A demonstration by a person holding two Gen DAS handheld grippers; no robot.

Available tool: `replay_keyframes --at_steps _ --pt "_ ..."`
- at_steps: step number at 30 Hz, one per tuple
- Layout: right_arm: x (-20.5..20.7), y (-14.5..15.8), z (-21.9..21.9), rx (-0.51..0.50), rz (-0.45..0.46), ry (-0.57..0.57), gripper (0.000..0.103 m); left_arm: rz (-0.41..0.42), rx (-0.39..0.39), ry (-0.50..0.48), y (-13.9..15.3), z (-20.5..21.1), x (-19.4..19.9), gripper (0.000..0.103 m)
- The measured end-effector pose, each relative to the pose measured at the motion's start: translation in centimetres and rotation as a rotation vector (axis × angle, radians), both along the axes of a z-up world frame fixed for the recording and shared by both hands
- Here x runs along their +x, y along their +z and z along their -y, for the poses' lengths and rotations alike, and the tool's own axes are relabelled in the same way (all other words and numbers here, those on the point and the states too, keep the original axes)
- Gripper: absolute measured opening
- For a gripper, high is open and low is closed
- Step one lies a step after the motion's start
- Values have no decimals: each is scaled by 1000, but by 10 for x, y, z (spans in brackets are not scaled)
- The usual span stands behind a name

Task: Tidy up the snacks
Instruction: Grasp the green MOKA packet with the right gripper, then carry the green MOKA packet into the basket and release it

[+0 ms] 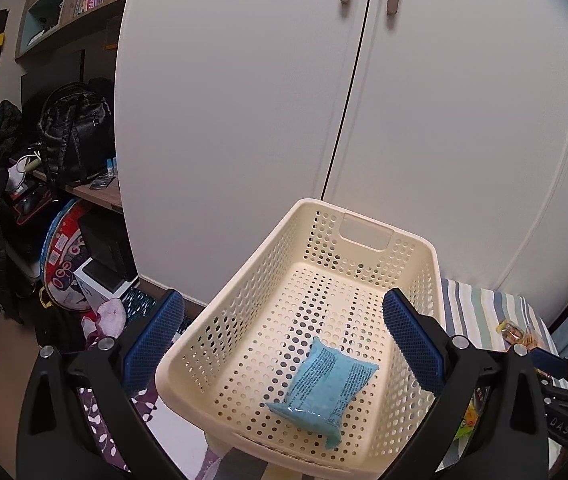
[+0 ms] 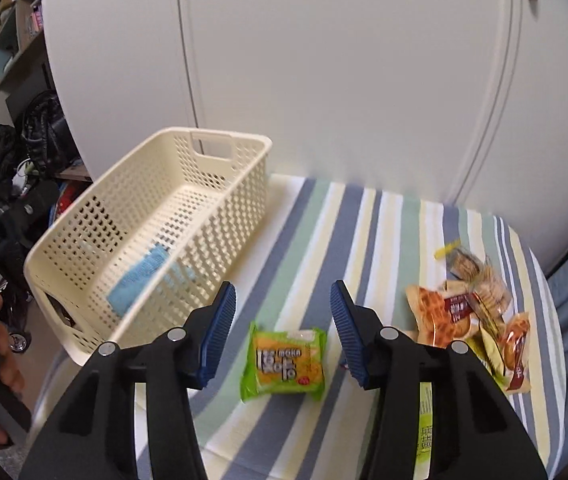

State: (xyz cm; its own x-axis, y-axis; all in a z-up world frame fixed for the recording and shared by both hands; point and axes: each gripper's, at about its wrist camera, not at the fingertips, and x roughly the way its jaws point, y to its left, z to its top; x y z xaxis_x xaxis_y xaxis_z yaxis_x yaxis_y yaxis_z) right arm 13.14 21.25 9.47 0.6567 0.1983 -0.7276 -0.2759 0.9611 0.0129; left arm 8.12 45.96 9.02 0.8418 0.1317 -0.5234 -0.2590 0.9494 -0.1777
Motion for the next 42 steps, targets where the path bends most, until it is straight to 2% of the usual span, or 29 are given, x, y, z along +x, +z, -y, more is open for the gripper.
replay_keyframes --at_steps 1,3,4,7,12,18,21,23,28,34,38,42 --pt "1 1 -1 10 -9 3 54 0 -4 0 0 -1 0 101" --pt "7 -7 3 28 -51 -10 81 -4 -13 -1 -1 -2 2 101" --pt "8 -14 6 33 -71 -23 83 -6 -18 -1 -2 -3 2 101" --pt "11 -43 12 50 -168 -51 83 -3 -30 -11 -1 -3 1 101" --pt "21 -86 10 72 -301 -35 83 4 -36 -21 0 -3 0 101" --pt "35 -110 3 15 -346 -29 83 -6 -54 -17 -3 -6 1 101" --pt "38 -116 1 4 -367 -29 73 -9 -59 -17 -4 -8 2 101" --pt "36 -114 -2 -2 -357 -15 66 -10 -61 -15 -4 -9 2 101" --pt "21 -100 -4 -2 -312 -35 63 -9 -63 -12 -4 -9 2 101" --pt "3 -32 -10 71 -151 -37 63 0 -58 8 -3 -13 0 101" --pt "-7 11 -28 134 -57 31 63 8 -52 27 -2 -16 -2 101" --pt "-12 32 -63 168 -14 118 64 24 -27 60 2 -20 -7 101"
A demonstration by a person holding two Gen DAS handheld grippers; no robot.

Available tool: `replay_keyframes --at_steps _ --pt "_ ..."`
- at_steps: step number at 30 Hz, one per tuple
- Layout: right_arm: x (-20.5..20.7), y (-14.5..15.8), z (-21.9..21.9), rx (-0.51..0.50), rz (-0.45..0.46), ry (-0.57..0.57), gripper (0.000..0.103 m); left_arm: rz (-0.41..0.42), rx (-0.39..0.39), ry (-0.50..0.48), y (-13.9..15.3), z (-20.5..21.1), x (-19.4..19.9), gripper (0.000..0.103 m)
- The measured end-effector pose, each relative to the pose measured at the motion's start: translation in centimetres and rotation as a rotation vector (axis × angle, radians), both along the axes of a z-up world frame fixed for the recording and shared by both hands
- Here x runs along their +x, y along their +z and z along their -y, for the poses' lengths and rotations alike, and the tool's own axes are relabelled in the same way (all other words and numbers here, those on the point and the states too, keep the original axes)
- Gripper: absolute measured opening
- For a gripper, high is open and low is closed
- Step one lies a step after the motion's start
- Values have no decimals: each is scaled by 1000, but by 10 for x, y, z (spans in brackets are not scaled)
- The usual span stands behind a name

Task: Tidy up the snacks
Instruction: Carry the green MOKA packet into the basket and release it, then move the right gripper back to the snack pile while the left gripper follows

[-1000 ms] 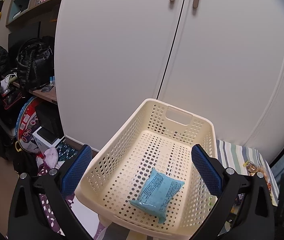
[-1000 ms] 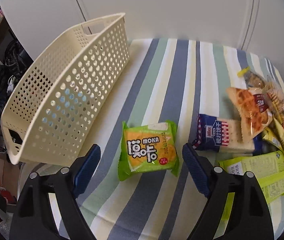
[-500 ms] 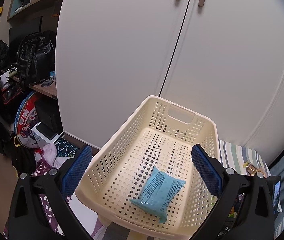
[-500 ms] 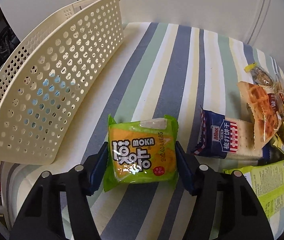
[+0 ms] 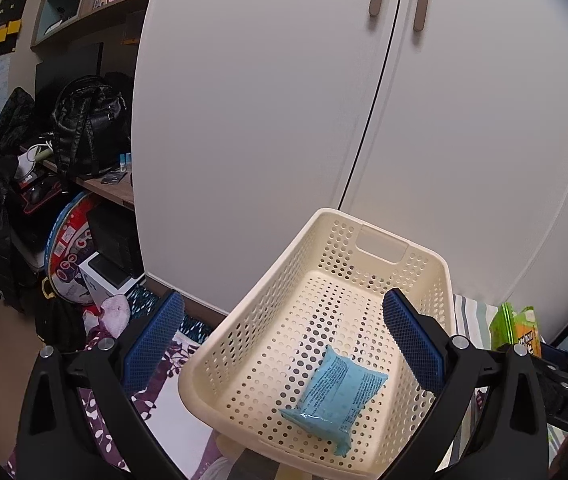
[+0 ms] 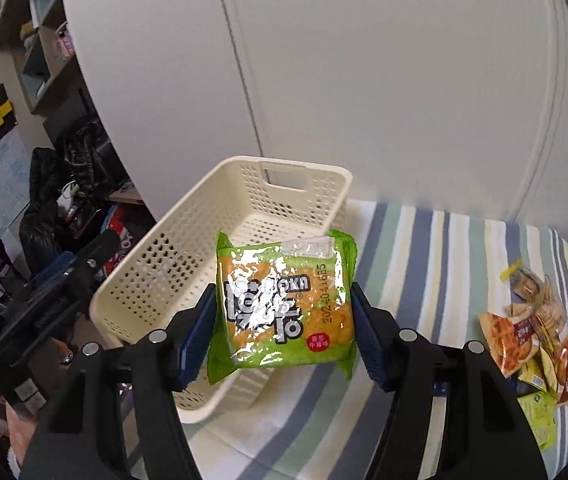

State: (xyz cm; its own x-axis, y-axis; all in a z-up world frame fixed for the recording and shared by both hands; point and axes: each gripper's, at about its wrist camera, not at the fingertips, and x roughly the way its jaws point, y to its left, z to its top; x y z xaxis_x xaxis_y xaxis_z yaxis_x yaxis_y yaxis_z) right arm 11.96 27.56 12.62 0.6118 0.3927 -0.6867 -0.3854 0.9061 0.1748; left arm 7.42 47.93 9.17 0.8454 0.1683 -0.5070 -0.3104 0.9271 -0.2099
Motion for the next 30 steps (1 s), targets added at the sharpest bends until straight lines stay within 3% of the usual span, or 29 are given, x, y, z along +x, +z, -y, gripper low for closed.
replay_keyframes --at_steps 8,11,13,30 --pt "5 -15 -54 -31 -36 123 66 17 -9 63 2 -18 -6 101" --pt "2 -23 -58 -24 -43 142 72 20 -25 80 2 -26 -8 101" --pt "0 -24 -57 -22 -28 137 77 19 -30 84 1 -28 -8 101" --pt "-12 -29 -12 19 -23 44 77 16 11 26 2 -6 -5 101"
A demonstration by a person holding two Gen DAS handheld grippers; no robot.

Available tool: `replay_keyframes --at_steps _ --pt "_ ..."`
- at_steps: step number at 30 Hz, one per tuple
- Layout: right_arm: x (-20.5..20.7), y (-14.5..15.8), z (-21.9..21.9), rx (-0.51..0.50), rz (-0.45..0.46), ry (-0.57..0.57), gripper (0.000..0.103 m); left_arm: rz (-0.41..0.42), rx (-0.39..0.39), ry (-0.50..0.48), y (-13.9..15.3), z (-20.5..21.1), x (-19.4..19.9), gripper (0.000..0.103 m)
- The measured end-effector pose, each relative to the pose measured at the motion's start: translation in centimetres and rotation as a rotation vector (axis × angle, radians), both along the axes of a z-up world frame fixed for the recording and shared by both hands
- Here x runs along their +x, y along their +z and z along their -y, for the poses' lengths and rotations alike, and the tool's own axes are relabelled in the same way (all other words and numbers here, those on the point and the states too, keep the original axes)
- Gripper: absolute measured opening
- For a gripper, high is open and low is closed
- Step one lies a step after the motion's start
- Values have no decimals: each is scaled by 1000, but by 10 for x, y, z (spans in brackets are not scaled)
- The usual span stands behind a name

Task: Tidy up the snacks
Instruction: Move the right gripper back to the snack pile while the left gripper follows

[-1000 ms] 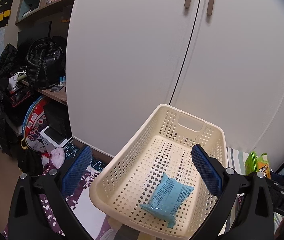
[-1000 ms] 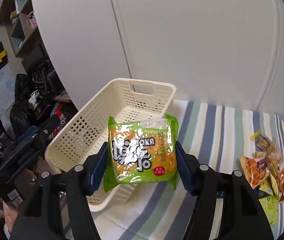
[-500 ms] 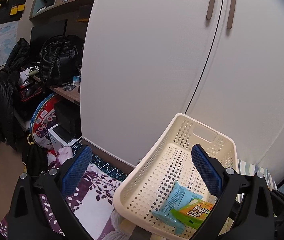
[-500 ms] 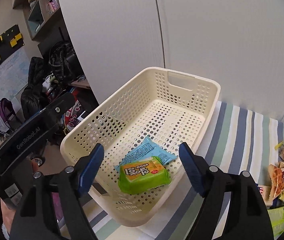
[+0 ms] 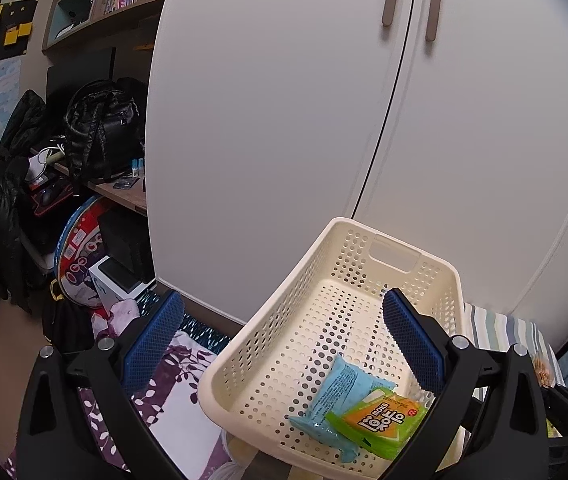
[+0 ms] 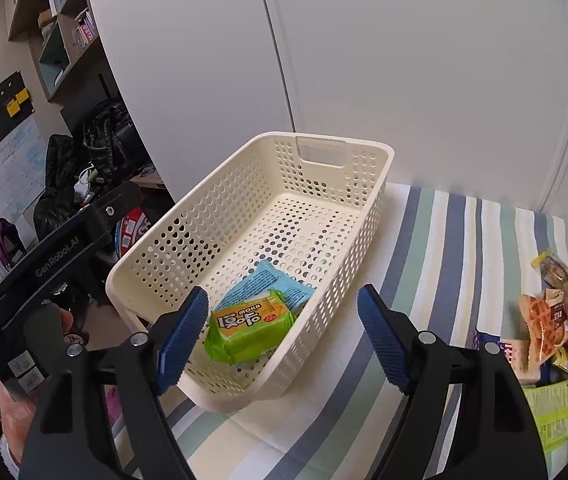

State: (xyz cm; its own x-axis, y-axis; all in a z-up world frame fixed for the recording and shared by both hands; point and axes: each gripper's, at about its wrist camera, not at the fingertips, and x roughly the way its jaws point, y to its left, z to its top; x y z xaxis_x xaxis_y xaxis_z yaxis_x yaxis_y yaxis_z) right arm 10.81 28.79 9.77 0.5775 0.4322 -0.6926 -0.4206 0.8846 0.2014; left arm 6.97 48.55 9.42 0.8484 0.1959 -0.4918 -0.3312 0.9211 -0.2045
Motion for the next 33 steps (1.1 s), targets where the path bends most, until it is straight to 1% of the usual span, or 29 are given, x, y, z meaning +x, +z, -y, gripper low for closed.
replay_keyframes --at_steps 10,15,19,25,29,33 --pt "-5 -10 38 19 -20 -67 77 17 48 -58 4 25 -1 101" --pt "-5 -16 61 22 -31 -114 80 34 80 -105 5 43 -1 101" --pt "-10 -22 78 22 -39 -142 80 64 95 -166 7 58 -4 101" --pt "-17 -26 105 21 -46 -177 80 99 157 -250 9 91 -11 101" --pt "-22 -25 127 25 -42 -210 80 112 194 -300 6 113 -16 101" --pt "-24 -23 152 23 -35 -249 80 100 267 -366 0 143 -17 101"
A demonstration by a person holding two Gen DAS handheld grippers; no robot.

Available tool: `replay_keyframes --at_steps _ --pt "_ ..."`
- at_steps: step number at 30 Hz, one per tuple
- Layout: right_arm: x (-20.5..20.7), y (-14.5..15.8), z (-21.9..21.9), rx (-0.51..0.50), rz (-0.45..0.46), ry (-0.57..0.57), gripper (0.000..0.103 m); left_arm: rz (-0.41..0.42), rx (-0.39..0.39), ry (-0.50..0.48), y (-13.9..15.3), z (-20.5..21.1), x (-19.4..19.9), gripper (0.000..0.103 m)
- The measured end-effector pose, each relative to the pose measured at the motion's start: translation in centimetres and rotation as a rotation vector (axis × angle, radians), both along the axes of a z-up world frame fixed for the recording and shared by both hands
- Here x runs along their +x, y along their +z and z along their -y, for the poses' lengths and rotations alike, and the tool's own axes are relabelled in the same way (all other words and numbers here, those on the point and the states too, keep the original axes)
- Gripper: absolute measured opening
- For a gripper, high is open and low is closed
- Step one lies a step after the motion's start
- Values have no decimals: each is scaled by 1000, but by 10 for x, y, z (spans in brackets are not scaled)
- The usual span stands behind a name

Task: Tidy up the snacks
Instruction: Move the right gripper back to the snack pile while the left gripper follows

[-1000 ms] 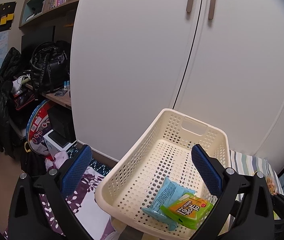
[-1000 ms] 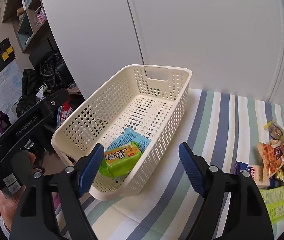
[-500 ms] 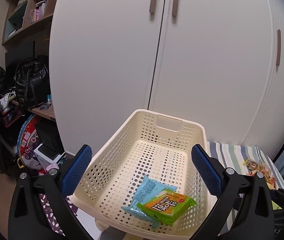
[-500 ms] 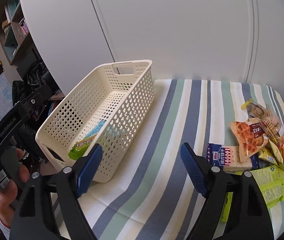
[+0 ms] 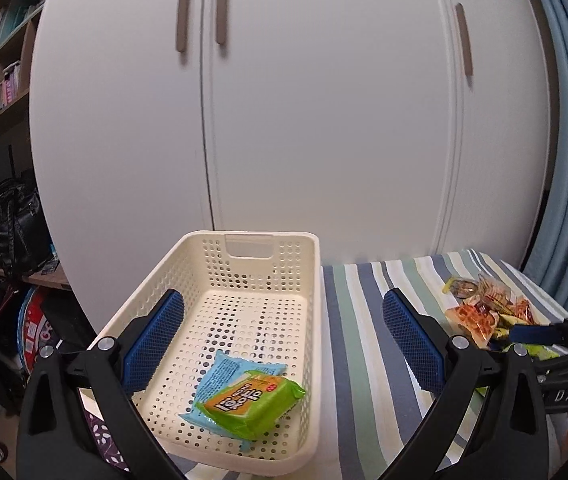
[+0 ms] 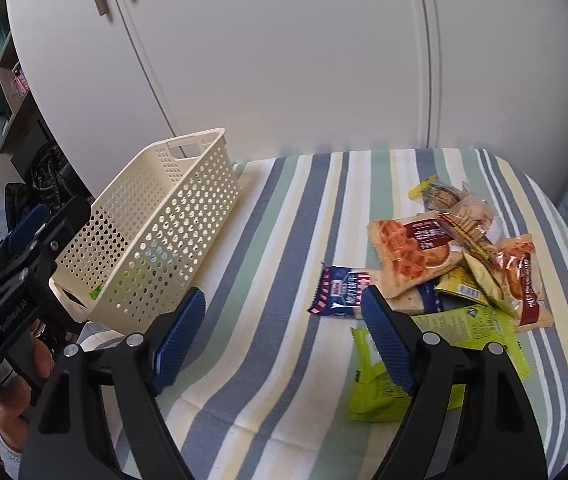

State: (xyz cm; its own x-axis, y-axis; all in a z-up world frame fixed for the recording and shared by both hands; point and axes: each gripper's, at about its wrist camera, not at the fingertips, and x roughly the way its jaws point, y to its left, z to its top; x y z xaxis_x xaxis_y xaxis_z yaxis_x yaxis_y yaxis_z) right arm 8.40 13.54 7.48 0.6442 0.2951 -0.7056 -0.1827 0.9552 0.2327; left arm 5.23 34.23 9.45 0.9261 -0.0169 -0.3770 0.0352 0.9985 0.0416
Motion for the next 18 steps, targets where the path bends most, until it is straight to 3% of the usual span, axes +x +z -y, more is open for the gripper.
replay_keyframes --at_steps 5,10,18 --pt "-3 -1 35 -12 -3 -55 80 -20 96 -59 -8 34 -2 101" --pt "-9 -7 66 -15 -12 -98 80 -58 87 -123 -14 51 -3 101" --pt "-15 -16 119 -25 -23 -169 80 -97 150 -181 -24 82 -3 101"
